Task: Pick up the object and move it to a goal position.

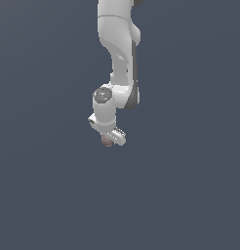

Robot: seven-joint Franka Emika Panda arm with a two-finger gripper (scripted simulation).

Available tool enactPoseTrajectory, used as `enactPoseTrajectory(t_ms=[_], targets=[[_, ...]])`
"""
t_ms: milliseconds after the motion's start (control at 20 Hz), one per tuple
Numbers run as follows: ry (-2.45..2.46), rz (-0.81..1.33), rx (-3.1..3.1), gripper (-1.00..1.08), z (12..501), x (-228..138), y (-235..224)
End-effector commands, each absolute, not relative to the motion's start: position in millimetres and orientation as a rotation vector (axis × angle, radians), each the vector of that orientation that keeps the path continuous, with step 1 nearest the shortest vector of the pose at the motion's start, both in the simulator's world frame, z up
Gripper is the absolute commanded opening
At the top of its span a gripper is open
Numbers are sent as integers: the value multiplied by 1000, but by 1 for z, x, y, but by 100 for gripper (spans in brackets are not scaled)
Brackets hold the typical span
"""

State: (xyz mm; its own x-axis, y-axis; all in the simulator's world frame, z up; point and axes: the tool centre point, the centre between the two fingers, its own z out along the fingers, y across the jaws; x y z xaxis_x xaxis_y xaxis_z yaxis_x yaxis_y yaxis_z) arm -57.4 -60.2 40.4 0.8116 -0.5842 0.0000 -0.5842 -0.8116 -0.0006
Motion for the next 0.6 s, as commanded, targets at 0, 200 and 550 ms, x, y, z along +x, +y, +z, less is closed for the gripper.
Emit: enactPoseTrajectory(t_ms=[0, 200, 550], targets=[[963, -1, -2990, -100, 42, -57, -57], [963, -1, -2990, -100, 50, -58, -44], [964, 0, -2990, -100, 78, -60, 2]])
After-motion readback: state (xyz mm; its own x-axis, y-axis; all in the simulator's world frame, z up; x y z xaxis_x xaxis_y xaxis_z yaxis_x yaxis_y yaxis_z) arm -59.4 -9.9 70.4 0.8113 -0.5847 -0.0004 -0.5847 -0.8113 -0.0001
